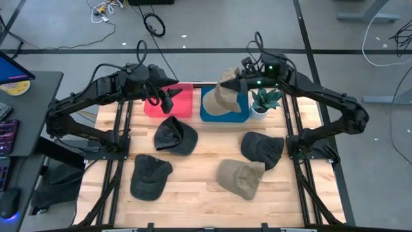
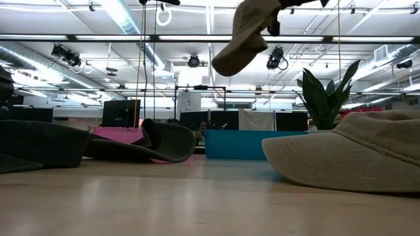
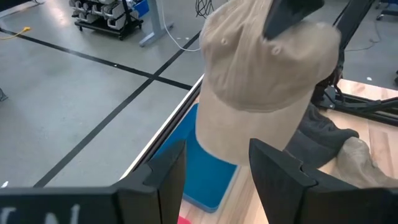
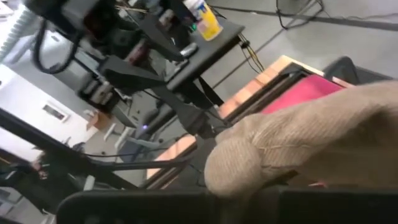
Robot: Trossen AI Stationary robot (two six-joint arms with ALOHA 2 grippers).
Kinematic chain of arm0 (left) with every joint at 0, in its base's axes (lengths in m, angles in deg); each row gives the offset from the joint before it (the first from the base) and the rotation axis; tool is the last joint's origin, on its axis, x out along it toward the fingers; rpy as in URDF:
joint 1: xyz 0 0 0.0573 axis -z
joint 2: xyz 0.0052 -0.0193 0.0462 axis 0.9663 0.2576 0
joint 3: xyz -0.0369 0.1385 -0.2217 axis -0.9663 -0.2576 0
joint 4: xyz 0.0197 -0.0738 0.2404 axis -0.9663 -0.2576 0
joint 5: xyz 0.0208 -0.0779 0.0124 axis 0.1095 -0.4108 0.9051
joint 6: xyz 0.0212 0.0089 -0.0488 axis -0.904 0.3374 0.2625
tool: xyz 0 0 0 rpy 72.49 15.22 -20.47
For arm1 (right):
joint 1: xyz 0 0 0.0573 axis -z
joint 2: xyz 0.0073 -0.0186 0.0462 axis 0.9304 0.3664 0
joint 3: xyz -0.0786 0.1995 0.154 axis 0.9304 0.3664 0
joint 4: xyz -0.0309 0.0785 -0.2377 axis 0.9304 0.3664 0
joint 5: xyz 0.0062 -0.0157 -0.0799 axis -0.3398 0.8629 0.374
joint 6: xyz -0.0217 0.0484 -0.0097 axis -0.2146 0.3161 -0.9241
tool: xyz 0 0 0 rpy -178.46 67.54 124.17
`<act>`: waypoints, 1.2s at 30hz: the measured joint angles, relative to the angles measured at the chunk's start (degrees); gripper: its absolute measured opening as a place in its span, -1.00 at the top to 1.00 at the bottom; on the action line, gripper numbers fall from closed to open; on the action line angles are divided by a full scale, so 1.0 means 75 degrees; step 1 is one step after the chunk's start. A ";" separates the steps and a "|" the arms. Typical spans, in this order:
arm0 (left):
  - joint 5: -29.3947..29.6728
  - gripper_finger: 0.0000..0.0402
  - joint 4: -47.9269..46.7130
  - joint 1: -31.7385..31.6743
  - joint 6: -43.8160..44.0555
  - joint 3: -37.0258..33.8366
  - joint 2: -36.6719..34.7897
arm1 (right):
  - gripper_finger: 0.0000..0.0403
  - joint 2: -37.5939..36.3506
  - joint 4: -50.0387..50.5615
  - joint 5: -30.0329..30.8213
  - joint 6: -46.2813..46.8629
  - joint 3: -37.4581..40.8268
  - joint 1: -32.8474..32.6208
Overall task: Pick & Place hat
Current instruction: Put the left light brown cap into the blue bin
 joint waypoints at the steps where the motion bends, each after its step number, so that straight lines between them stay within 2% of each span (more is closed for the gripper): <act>1: 0.0000 0.11 0.0000 0.0000 0.0000 0.0000 0.0000 | 1.00 0.0060 0.0005 -0.0037 0.0041 0.0000 0.0026; 4: -0.0001 0.11 0.0000 0.0000 -0.0003 0.0000 0.0000 | 1.00 0.0257 0.0178 -0.0162 -0.0093 -0.0255 0.0055; 7: 0.0000 0.11 0.0003 0.0000 -0.0006 0.0000 0.0000 | 1.00 0.0589 0.0894 -0.0144 -0.0721 -0.1002 0.0072; 11: 0.0000 0.11 0.0006 0.0000 -0.0009 0.0000 0.0000 | 1.00 0.1323 0.2606 0.0394 -0.1795 -0.2137 0.0217; 14: 0.0000 0.11 0.0007 0.0000 -0.0012 0.0000 0.0000 | 1.00 0.1774 0.3373 0.0876 -0.2342 -0.2593 0.0342; 22: 0.0000 0.11 0.0005 0.0003 -0.0016 0.0000 0.0003 | 1.00 0.2604 0.3812 0.0970 -0.2780 -0.2637 0.0620; 36: 0.0000 0.11 0.0000 0.0009 -0.0219 0.0000 0.0003 | 1.00 0.3393 0.4181 0.1283 -0.3037 -0.2637 0.0771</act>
